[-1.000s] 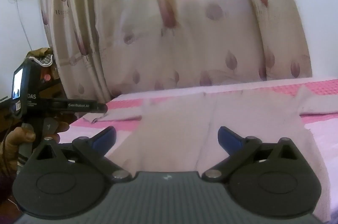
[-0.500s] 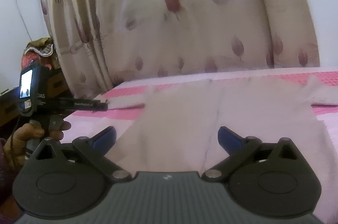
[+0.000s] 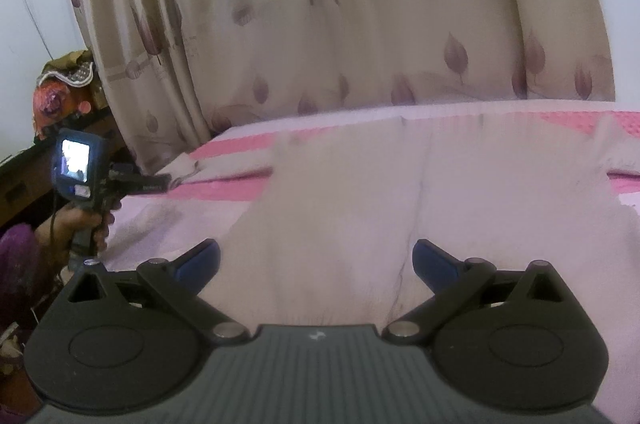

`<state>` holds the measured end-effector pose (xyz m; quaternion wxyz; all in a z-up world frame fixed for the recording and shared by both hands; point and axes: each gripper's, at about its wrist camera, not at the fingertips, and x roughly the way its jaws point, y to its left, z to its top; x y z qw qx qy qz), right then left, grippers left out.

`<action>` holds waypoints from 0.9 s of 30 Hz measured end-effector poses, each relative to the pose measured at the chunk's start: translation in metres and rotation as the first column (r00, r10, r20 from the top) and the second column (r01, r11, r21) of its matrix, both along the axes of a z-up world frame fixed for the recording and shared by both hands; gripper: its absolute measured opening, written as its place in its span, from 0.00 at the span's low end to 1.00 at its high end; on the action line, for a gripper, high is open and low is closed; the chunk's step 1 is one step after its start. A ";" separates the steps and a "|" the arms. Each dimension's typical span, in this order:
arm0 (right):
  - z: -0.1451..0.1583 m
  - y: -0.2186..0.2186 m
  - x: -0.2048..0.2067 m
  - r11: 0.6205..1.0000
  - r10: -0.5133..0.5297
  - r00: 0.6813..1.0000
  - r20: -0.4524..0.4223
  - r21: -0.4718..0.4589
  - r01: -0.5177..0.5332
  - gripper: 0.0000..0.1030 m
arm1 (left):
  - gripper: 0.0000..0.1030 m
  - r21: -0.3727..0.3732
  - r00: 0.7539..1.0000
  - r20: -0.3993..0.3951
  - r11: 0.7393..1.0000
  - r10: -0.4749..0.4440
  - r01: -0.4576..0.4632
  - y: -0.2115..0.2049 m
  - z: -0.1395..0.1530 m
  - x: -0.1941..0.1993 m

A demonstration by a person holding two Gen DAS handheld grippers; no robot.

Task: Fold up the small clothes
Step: 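Move the left gripper toward the beige sweater's sleeve cuff, then grasp the sweater sleeve cuff with the left gripper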

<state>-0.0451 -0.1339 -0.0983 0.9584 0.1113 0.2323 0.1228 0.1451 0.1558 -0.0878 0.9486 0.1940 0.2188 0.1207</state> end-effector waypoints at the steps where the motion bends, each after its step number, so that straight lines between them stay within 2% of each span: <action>1: -0.002 0.001 0.001 1.000 -0.001 1.000 -0.005 0.000 0.001 1.00 | 0.68 0.005 1.000 -0.017 1.000 0.000 0.000 0.006 -0.002 0.008; 5: -0.007 0.005 0.005 1.000 -0.001 1.000 -0.030 -0.003 0.001 1.00 | 0.60 0.002 0.998 -0.056 1.000 -0.020 0.020 0.029 -0.010 0.029; 8: -0.008 0.008 0.010 1.000 0.001 0.999 -0.045 -0.009 -0.002 1.00 | 0.60 0.036 0.993 -0.088 0.997 -0.072 0.076 0.032 -0.019 0.037; 10: -0.009 0.010 0.012 1.000 0.002 0.998 -0.060 -0.010 -0.003 1.00 | 0.60 0.034 0.989 -0.109 0.994 -0.095 0.100 0.033 -0.024 0.043; 12: -0.010 0.012 0.013 1.000 0.006 0.998 -0.064 -0.013 -0.007 1.00 | 0.40 0.012 0.986 -0.136 0.995 -0.097 0.099 0.038 -0.028 0.049; 13: -0.010 0.014 0.014 1.000 0.008 0.998 -0.067 -0.017 -0.009 1.00 | 0.13 -0.014 0.984 -0.150 0.996 -0.092 0.091 0.043 -0.028 0.053; 14: -0.010 0.016 0.014 1.000 0.012 0.997 -0.070 -0.022 -0.014 1.00 | 0.13 -0.051 0.985 -0.155 0.997 -0.070 0.063 0.050 -0.027 0.056; 18: -0.008 0.020 0.013 0.999 0.017 0.998 -0.064 -0.041 -0.020 1.00 | 0.13 -0.151 0.997 -0.053 0.987 0.052 -0.060 0.084 -0.005 0.051; 21: -0.009 0.018 0.014 0.999 0.012 0.998 -0.066 -0.036 -0.015 1.00 | 0.13 -0.269 0.988 -0.024 0.951 0.154 -0.155 0.123 0.016 0.052; 24: -0.011 0.019 0.017 1.000 0.007 0.997 -0.081 -0.017 -0.009 1.00 | 0.13 -0.273 0.967 -0.041 0.928 0.253 -0.254 0.151 0.026 0.065; 27: -0.012 0.022 0.018 1.000 0.017 0.996 -0.084 -0.015 -0.018 1.00 | 0.14 -0.277 0.938 -0.098 0.897 0.331 -0.345 0.173 0.027 0.071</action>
